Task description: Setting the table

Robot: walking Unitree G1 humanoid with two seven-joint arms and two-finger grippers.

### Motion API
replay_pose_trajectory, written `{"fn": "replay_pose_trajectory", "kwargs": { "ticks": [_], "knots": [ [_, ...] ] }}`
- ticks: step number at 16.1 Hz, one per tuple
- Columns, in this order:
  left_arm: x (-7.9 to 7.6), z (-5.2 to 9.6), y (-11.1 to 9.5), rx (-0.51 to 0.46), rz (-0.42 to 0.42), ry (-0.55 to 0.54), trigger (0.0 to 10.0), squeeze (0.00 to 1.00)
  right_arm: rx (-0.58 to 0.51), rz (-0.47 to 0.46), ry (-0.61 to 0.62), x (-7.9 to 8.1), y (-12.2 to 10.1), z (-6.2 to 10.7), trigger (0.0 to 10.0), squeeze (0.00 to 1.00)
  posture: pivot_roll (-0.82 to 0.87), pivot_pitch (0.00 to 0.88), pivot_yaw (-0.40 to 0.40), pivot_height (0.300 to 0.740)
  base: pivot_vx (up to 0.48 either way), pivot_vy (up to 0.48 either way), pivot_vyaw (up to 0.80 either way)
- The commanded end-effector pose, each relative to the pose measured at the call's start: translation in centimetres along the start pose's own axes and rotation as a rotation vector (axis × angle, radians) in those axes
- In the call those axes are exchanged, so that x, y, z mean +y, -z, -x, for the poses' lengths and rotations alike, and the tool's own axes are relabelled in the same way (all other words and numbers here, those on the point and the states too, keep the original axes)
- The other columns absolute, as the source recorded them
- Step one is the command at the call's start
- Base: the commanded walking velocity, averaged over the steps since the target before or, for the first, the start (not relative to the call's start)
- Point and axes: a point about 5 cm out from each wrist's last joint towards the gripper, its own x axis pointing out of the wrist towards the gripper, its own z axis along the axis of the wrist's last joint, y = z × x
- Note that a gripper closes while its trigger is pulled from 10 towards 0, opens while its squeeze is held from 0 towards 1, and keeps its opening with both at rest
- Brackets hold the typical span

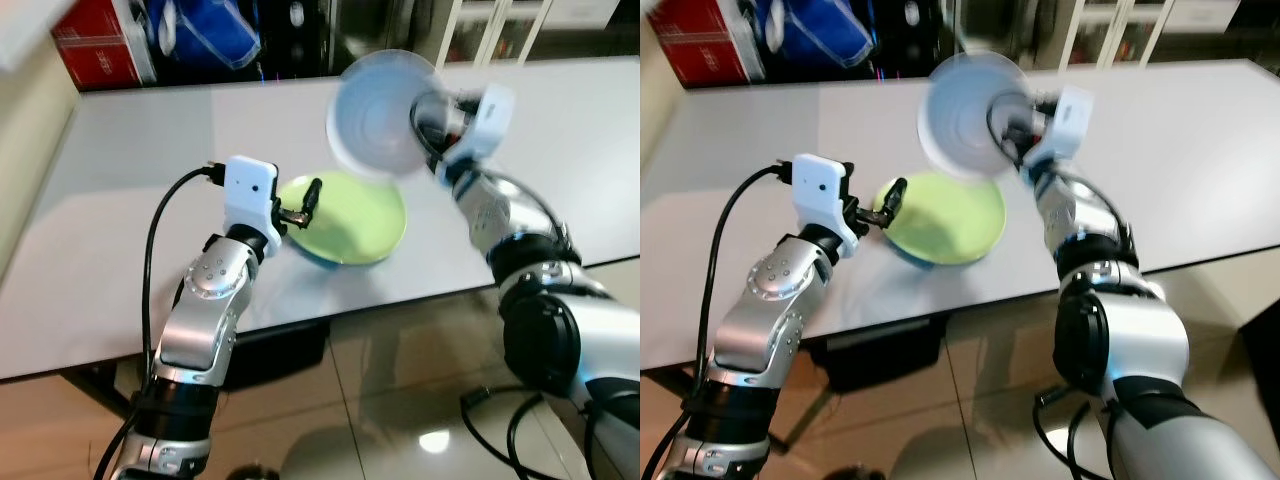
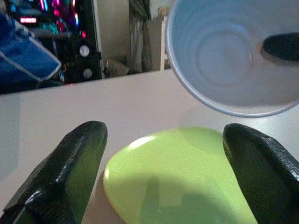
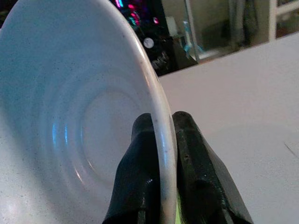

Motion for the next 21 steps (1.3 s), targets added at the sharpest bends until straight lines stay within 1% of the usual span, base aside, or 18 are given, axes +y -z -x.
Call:
{"fn": "replay_pose_trajectory", "kwargs": {
  "ticks": [1,3,5,9,12,16,18,21],
  "knots": [
    [-0.1,0.0,0.1,0.002,0.005,0.004,10.0,0.0,-0.041,0.015,-0.051,1.1,-1.0,-0.4,10.0,0.0,0.1,0.0,-0.019,0.74,0.0,0.0,0.0],
    [-0.3,-0.1,0.0,0.001,0.012,0.009,10.0,0.0,-0.052,0.012,-0.062,1.3,-1.3,-0.4,10.0,0.0,0.09,0.0,-0.017,0.74,0.15,0.129,0.0],
    [-0.4,-0.1,-0.1,-0.006,0.029,0.004,10.0,0.0,-0.05,0.002,-0.061,1.2,-1.1,-0.4,10.0,0.0,0.09,0.0,-0.018,0.74,0.137,0.426,0.0],
    [-0.3,-0.1,-0.1,-0.004,0.019,0.004,10.0,0.0,-0.038,-0.004,-0.069,1.4,-0.7,-0.4,10.0,0.0,0.1,0.0,-0.018,0.74,0.0,0.458,0.0],
    [-0.3,0.0,-0.2,-0.011,-0.004,0.001,10.0,0.0,-0.028,-0.003,-0.072,1.4,-0.4,-0.3,10.0,0.0,0.1,0.0,-0.015,0.74,0.29,0.383,0.0],
    [-0.6,0.0,0.1,0.012,-0.051,0.027,10.0,0.0,-0.026,-0.002,-0.078,1.4,-0.2,-0.3,10.0,0.0,0.09,0.0,-0.011,0.74,0.0,0.0,0.0],
    [-0.7,-0.1,0.3,0.026,-0.067,0.038,10.0,0.0,-0.025,0.0,-0.083,1.6,-0.1,-0.3,10.0,0.0,0.09,0.0,-0.007,0.74,0.461,0.0,0.0],
    [-0.7,-0.1,0.2,0.023,-0.069,0.045,10.0,0.0,-0.019,-0.002,-0.088,1.6,0.2,-0.2,10.0,0.0,0.09,0.0,-0.003,0.74,0.48,0.0,0.0]
  ]
}}
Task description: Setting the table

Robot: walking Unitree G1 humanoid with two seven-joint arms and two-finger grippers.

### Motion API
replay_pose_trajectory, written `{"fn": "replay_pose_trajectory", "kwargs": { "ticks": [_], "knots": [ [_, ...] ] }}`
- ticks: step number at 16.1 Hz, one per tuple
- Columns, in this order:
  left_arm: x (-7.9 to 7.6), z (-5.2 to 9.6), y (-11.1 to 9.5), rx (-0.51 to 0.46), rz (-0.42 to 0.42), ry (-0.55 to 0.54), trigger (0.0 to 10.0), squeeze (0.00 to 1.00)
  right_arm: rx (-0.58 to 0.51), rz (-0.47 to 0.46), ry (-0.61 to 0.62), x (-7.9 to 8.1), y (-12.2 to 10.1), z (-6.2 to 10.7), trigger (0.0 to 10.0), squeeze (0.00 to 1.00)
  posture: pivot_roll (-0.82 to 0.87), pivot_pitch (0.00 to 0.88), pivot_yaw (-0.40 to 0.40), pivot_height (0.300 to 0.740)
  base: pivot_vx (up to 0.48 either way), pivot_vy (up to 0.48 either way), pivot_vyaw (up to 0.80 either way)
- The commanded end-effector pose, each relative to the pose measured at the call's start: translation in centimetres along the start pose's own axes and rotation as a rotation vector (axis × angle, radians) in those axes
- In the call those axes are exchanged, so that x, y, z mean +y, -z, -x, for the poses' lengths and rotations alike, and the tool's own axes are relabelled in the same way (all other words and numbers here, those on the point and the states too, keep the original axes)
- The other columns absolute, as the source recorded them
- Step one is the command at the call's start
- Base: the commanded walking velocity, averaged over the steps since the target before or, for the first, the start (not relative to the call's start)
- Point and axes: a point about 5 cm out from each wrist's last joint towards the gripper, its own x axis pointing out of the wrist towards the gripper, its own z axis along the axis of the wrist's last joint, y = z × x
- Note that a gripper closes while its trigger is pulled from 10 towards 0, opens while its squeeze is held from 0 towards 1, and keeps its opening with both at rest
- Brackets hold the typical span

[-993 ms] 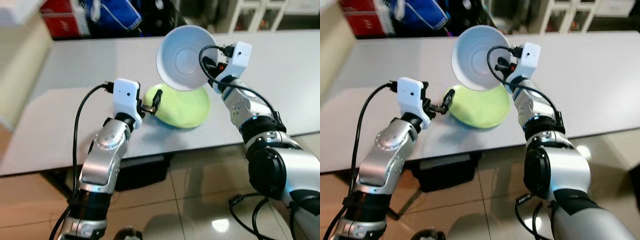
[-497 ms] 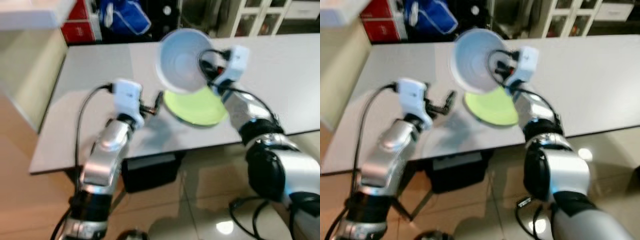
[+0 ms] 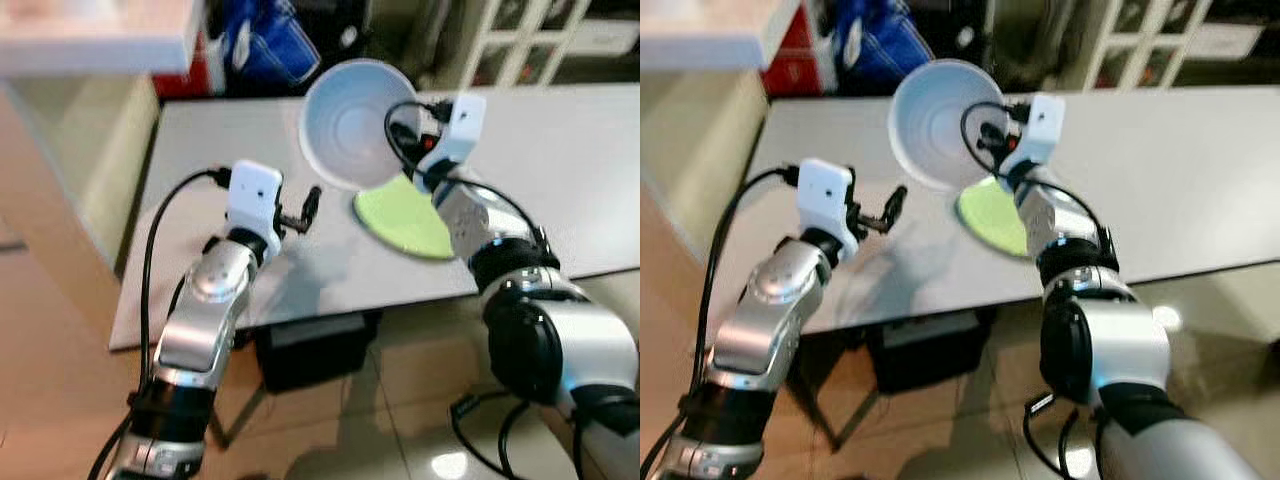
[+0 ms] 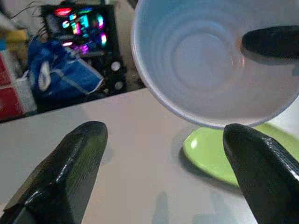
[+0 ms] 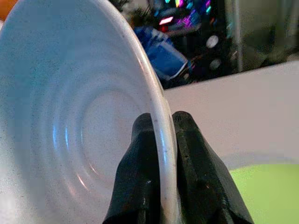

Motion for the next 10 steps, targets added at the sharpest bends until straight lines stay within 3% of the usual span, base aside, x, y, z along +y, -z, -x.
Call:
{"fn": "replay_pose_trajectory", "kwargs": {
  "ticks": [1,7,10],
  "knots": [
    [-0.44,-0.19,-0.17,-0.001,-0.002,0.027,10.0,0.0,-0.051,0.003,0.0,-0.24,-1.33,-0.01,10.0,0.0,0.09,0.0,-0.003,0.74,0.48,0.0,0.0],
    [-0.43,-0.17,-0.15,0.004,0.012,0.031,10.0,0.0,-0.044,-0.002,-0.002,-0.16,-1.19,-0.03,10.0,0.0,0.09,0.0,0.002,0.74,0.48,0.0,0.0],
    [-0.31,-0.14,-0.2,-0.001,0.018,0.021,10.0,0.0,-0.041,-0.003,-0.004,-0.13,-1.17,-0.04,10.0,0.0,0.09,0.0,0.003,0.74,0.0,0.0,0.0]
  ]
}}
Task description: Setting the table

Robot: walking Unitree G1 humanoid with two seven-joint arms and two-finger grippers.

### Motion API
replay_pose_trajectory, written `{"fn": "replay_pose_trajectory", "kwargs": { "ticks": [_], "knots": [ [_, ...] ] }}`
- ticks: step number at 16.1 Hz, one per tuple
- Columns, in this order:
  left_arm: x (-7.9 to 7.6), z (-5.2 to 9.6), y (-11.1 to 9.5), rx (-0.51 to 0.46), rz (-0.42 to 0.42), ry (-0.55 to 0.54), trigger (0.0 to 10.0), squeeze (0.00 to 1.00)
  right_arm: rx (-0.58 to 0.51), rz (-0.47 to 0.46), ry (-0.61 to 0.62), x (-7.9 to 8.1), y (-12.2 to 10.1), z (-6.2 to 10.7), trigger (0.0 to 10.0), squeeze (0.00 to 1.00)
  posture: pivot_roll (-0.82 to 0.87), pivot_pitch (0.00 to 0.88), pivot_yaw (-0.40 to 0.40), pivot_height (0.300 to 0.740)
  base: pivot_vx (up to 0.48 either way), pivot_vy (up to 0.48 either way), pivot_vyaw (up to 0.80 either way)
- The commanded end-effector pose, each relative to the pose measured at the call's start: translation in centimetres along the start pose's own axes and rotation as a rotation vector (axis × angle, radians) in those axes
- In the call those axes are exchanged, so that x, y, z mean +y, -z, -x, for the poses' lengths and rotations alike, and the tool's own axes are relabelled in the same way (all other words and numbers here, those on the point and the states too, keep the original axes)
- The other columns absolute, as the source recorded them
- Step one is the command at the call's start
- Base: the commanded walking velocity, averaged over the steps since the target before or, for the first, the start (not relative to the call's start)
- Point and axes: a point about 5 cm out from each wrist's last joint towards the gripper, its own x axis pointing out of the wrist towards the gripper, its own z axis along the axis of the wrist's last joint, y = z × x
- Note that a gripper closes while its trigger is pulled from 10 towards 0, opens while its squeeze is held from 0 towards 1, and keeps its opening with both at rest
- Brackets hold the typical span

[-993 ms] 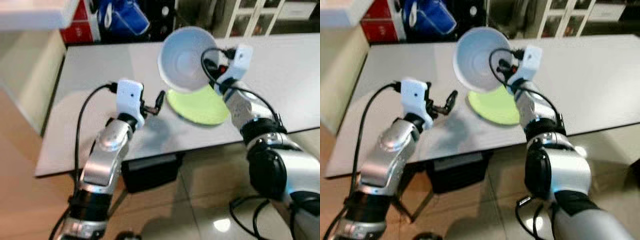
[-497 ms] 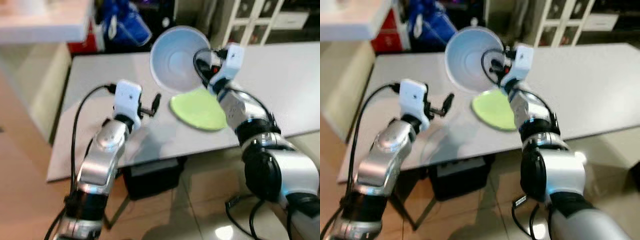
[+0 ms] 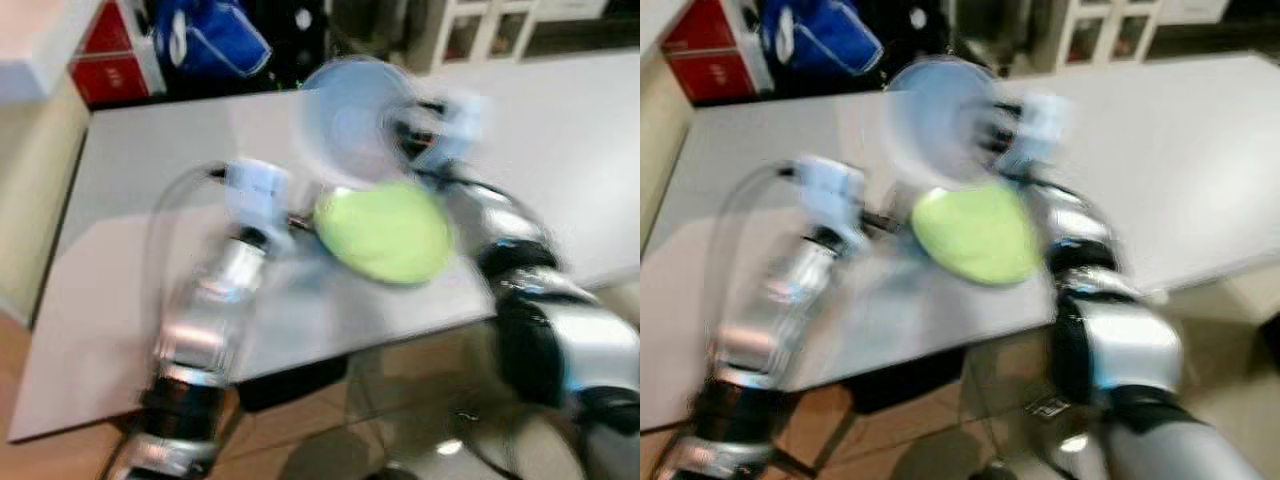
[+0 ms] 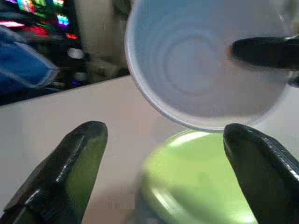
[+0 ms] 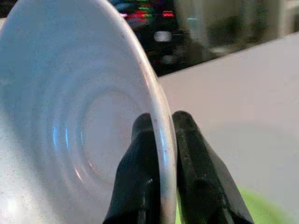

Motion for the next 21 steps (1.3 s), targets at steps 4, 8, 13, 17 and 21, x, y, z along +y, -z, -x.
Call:
{"fn": "replay_pose_trajectory", "kwargs": {
  "ticks": [4,8,13,17,21],
  "knots": [
    [1.1,0.3,-0.2,-0.001,-0.015,-0.038,10.0,0.0,-0.037,-0.041,-0.058,2.2,-1.0,-0.8,10.0,0.0,0.09,0.0,0.005,0.74,0.0,0.0,0.0],
    [1.0,0.5,-0.1,0.0,-0.018,-0.038,10.0,0.0,-0.001,-0.243,0.025,1.7,-0.3,-0.9,10.0,0.0,0.09,0.0,0.008,0.74,0.0,0.0,0.0],
    [1.5,1.3,0.0,0.014,-0.038,-0.039,10.0,0.0,0.039,-0.396,0.211,-0.1,1.3,-0.3,10.0,0.0,0.12,0.0,0.022,0.74,0.0,0.0,0.0],
    [2.1,1.7,-0.2,0.023,-0.06,-0.041,10.0,0.0,0.085,-0.405,0.391,-2.5,3.7,1.1,10.0,0.0,0.14,0.0,0.033,0.74,0.0,0.0,0.0],
    [2.3,2.0,-0.2,0.037,-0.079,-0.032,10.0,0.0,0.185,-0.461,0.591,-4.9,7.2,3.4,10.0,0.0,0.16,0.0,0.048,0.74,0.0,0.0,0.0]
  ]
}}
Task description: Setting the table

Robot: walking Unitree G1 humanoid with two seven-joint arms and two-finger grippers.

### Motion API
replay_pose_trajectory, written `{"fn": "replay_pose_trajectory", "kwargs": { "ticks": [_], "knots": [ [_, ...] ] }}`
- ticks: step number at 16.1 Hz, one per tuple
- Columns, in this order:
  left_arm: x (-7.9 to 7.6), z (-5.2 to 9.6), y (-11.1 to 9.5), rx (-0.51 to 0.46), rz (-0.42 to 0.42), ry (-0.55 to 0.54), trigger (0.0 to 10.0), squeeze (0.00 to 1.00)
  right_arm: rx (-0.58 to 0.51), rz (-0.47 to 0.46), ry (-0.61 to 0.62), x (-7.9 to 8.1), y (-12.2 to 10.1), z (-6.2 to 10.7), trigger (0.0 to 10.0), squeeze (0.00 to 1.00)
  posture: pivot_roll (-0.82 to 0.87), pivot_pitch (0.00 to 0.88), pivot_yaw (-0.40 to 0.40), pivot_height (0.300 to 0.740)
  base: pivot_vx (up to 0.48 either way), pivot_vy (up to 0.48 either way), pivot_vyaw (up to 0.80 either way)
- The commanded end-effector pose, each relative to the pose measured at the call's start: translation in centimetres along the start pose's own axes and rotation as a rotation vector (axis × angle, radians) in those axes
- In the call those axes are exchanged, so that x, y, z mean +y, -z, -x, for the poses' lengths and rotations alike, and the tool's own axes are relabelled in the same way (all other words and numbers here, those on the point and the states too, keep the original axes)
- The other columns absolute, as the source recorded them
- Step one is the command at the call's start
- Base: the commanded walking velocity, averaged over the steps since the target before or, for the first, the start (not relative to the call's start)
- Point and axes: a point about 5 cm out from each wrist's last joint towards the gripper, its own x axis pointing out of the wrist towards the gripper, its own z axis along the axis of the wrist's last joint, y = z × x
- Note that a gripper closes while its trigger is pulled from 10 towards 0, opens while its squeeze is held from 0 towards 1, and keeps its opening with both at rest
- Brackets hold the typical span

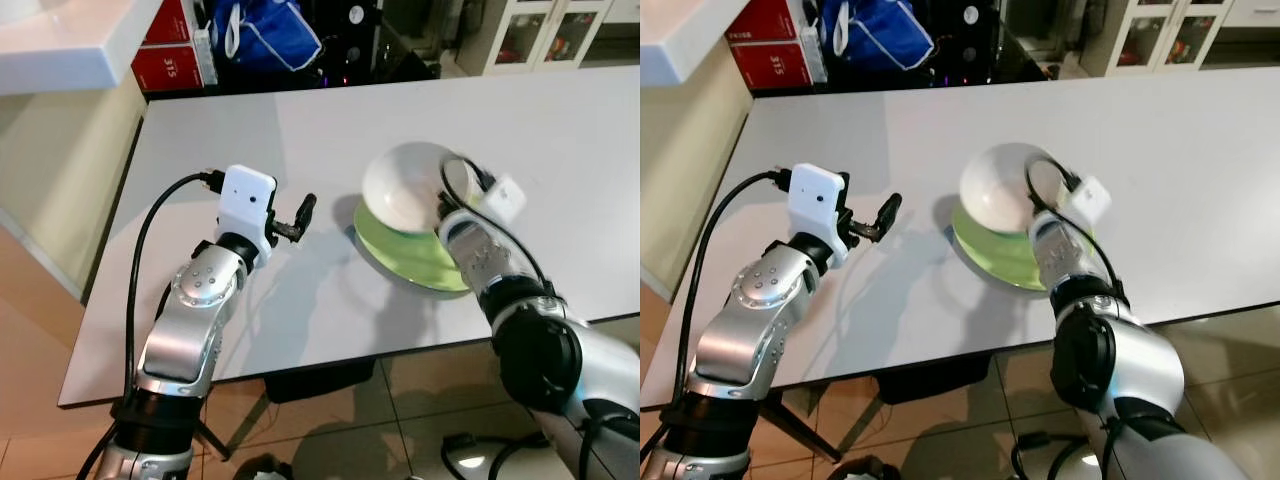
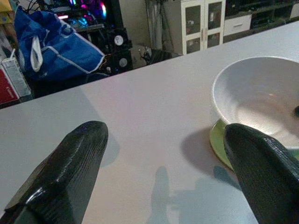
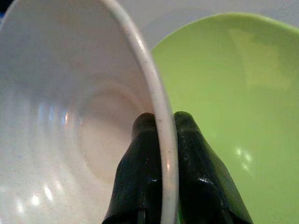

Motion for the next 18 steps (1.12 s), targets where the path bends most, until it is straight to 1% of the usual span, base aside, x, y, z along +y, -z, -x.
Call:
{"fn": "replay_pose_trajectory", "kwargs": {
  "ticks": [1,2,5,8,9,14,15,16,17,18],
  "knots": [
    [0.2,0.4,-0.4,-0.007,-0.016,0.006,10.0,0.0,0.007,0.0,0.061,-1.1,0.3,0.0,10.0,0.0,0.16,0.0,0.049,0.74,0.0,0.0,0.0],
    [0.3,0.5,-0.4,-0.003,-0.022,0.009,10.0,0.0,0.014,-0.001,0.088,-1.7,0.7,0.1,10.0,0.0,0.16,0.0,0.056,0.74,0.0,0.0,0.0],
    [0.6,0.6,-0.4,0.004,-0.033,0.011,10.0,0.0,0.039,-0.004,0.112,-2.1,1.6,0.1,10.0,0.0,0.16,0.0,0.059,0.74,0.0,0.0,0.0],
    [0.5,0.6,-0.4,0.008,-0.036,0.017,10.0,0.0,0.064,0.008,0.136,-2.5,2.1,0.2,10.0,0.0,0.16,0.0,0.061,0.74,0.0,0.0,0.0],
    [0.5,0.7,-0.5,0.011,-0.039,0.019,10.0,0.0,0.082,0.01,0.158,-2.9,2.5,0.3,10.0,0.0,0.16,0.0,0.061,0.74,0.0,0.0,0.0],
    [0.5,0.8,-0.6,0.013,-0.046,0.016,10.0,0.0,0.073,0.067,0.172,-3.7,2.9,0.4,10.0,0.0,0.18,0.0,0.059,0.74,0.0,0.0,0.0],
    [0.6,0.9,-0.6,0.014,-0.048,0.014,10.0,0.0,0.07,0.073,0.17,-3.7,2.9,0.4,8.2,0.0,0.18,0.0,0.06,0.74,0.0,0.0,0.0],
    [0.6,0.9,-0.5,0.015,-0.049,0.014,10.0,0.0,0.068,0.077,0.17,-3.7,2.8,0.4,4.7,0.0,0.18,0.0,0.062,0.74,0.0,0.0,0.0],
    [0.6,1.0,-0.5,0.017,-0.051,0.016,10.0,0.0,0.067,0.078,0.171,-3.7,2.9,0.4,0.0,0.0,0.18,0.0,0.064,0.74,0.0,0.0,0.0],
    [0.5,1.0,-0.5,0.018,-0.053,0.017,10.0,0.0,0.066,0.077,0.173,-3.8,2.9,0.4,0.0,0.0,0.18,0.0,0.066,0.74,0.0,0.0,0.0]
  ]
}}
